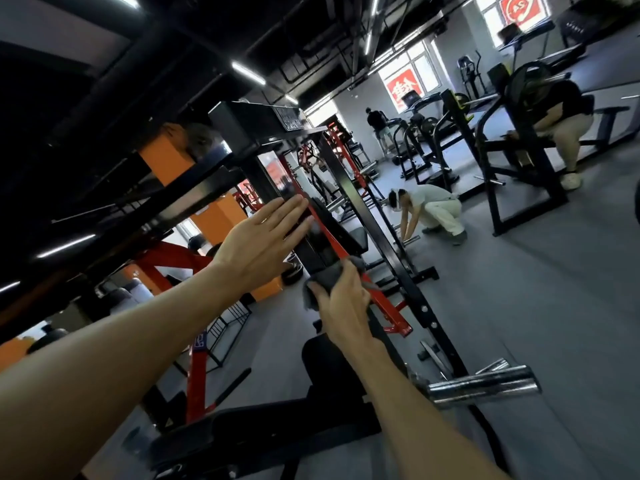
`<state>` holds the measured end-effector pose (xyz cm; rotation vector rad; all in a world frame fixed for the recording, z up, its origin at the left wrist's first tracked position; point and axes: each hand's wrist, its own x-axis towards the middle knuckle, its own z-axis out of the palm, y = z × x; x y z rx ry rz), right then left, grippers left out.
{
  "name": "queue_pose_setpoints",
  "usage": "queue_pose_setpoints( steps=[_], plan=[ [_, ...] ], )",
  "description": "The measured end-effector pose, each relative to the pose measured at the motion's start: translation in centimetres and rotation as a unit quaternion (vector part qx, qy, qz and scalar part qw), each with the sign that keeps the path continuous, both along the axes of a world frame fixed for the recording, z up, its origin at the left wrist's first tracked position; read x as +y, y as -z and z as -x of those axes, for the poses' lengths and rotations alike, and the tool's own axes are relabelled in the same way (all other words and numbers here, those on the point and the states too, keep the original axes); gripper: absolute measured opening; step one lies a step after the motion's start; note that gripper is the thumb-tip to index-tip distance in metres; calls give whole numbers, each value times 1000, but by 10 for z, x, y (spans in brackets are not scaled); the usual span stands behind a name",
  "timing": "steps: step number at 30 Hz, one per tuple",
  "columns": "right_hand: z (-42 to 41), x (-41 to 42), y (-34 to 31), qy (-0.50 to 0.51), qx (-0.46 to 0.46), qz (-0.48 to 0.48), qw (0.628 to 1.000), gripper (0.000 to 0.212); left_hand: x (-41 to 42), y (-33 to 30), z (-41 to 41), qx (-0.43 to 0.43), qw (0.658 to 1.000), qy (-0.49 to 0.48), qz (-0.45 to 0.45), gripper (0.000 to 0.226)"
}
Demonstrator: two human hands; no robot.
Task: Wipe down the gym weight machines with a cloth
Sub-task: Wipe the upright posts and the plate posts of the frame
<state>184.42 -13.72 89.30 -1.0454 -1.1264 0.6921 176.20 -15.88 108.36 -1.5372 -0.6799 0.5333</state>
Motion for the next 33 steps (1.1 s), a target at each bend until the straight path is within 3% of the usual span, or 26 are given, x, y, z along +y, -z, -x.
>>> queue_pose_setpoints(
  steps=[2, 4, 10, 12, 14, 18, 21, 23, 27, 33],
  plan=[
    [1, 8, -48, 15, -50, -35, 998, 92, 2, -10, -2, 13, 1000, -5, 12, 76],
    [-2, 12, -52, 28, -72, -38, 996, 91, 6, -18, 0, 10, 999, 10, 39, 70],
    [-3, 0, 38, 12, -34, 25, 999, 83, 11, -25, 0, 10, 997, -9, 73, 76],
    [-2, 6, 15, 28, -41, 18, 999, 84, 9, -27, 0, -2, 997, 15, 79, 80],
    [-2, 17, -30, 35, -48, -11, 998, 89, 5, -39, 0, -18, 999, 31, 20, 98],
    [-8, 27, -132, 33, -109, -84, 990, 93, 3, -89, -16, -199, 972, 25, -120, 143],
    [-12, 39, -151, 15, -121, -122, 985, 91, 15, -111, -22, -342, 939, -13, -46, 162],
    [-13, 44, -128, -18, -94, -135, 986, 88, 22, -111, -21, -386, 922, -18, 14, 168],
    [-14, 45, -81, -19, -75, -119, 990, 93, 25, -111, -15, -394, 918, 2, 45, 170],
    [-21, 70, -185, -19, -98, -152, 983, 99, 14, -130, -3, -327, 943, -6, 63, 163]
  ],
)
